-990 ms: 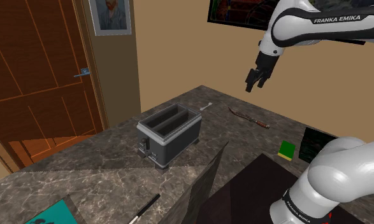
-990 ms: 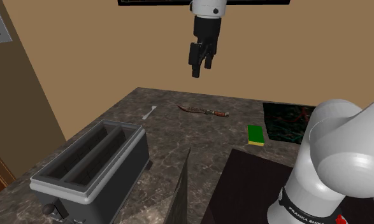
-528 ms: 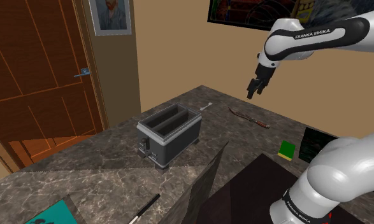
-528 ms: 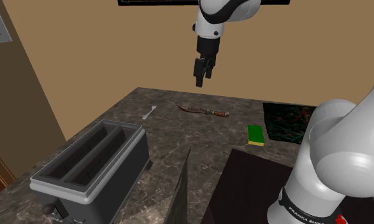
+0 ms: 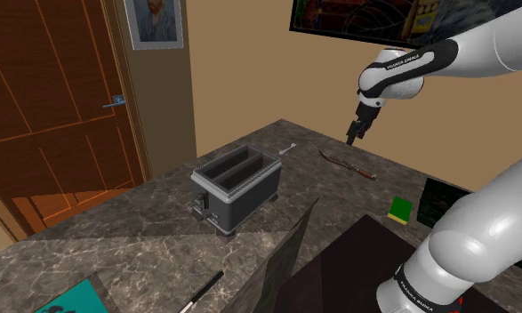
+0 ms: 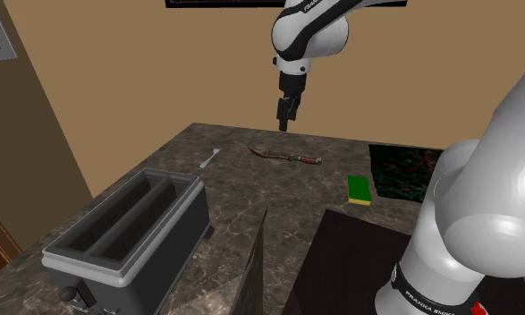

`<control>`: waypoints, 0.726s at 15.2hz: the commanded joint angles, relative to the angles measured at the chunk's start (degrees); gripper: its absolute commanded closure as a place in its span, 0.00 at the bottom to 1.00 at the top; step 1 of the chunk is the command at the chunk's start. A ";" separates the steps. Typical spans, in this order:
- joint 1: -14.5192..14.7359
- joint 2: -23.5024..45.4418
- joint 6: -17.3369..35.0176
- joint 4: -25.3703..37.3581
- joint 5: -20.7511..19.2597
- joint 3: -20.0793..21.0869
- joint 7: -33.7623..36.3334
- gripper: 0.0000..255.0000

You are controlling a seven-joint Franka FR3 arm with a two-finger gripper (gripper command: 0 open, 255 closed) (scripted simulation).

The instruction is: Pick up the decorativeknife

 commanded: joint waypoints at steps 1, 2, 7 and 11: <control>0.36 4.90 2.37 1.91 2.61 -1.97 -4.11 0.00; 0.36 7.31 3.24 3.00 4.15 -2.82 -6.32 0.00; -1.58 20.05 6.04 9.78 13.58 -4.77 -17.87 0.00; -5.78 30.16 6.47 16.78 20.62 -3.28 -25.87 0.00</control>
